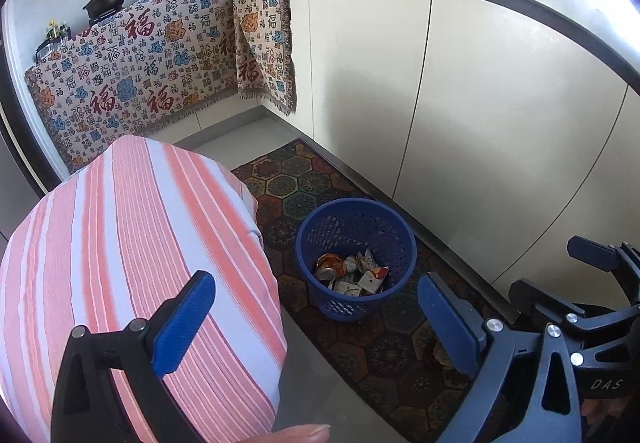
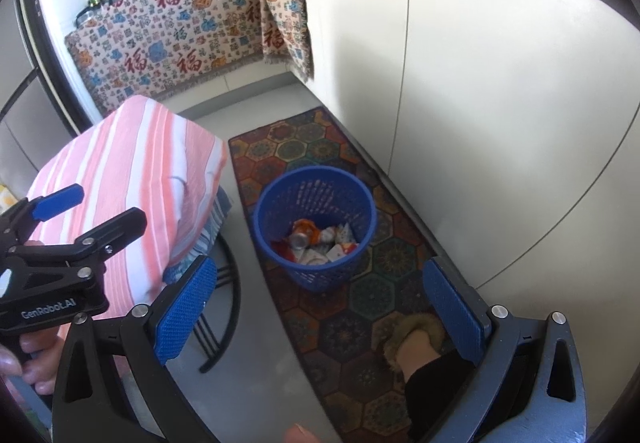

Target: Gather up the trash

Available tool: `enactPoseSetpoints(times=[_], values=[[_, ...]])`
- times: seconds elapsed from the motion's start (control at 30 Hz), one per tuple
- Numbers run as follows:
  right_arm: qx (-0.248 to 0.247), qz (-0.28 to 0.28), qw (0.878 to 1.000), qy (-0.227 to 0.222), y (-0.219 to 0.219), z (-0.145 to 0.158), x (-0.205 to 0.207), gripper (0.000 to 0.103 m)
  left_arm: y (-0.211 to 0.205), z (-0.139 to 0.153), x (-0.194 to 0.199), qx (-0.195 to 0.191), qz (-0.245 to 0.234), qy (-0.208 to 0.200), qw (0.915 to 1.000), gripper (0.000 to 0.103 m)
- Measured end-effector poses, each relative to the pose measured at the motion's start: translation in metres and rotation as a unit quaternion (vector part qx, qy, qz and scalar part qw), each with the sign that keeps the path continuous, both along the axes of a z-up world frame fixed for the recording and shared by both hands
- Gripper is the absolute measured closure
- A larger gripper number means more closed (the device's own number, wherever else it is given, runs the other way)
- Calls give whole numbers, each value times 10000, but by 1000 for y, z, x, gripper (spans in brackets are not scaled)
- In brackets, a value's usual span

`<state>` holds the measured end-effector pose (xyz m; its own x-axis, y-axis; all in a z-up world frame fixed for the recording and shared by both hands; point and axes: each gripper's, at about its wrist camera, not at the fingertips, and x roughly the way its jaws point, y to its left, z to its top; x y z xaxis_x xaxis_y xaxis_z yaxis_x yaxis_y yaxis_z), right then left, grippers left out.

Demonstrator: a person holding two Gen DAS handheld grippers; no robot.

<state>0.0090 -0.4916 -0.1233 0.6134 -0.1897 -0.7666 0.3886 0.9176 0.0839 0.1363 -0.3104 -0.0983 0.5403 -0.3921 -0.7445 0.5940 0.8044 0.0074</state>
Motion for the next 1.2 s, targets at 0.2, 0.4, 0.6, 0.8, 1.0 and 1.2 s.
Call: enactPoseSetpoints(times=[0.2,0.4,0.6,0.8,1.0,1.2], values=[[-9,7,10000,-15,3,0,-1,0,2,1,1,-25,11,30,10000,0],[-26,39,10000,-22,5,2,-2,0,1,1,2,-32,21,53,10000,0],[-47,29,10000,-24,6,2,-2,0,-1,2,1,-27,12,40,10000,0],[-55,21,10000,-15,5,3,-3,0,-5,2,0,6,32,29,10000,0],[-68,0,10000,-12,4,4,-3,0,-4,2,0,5,10,31,10000,0],[-80,-6,10000,-5,3,5,-3,0,-4,3,1,16,-6,35,10000,0]])
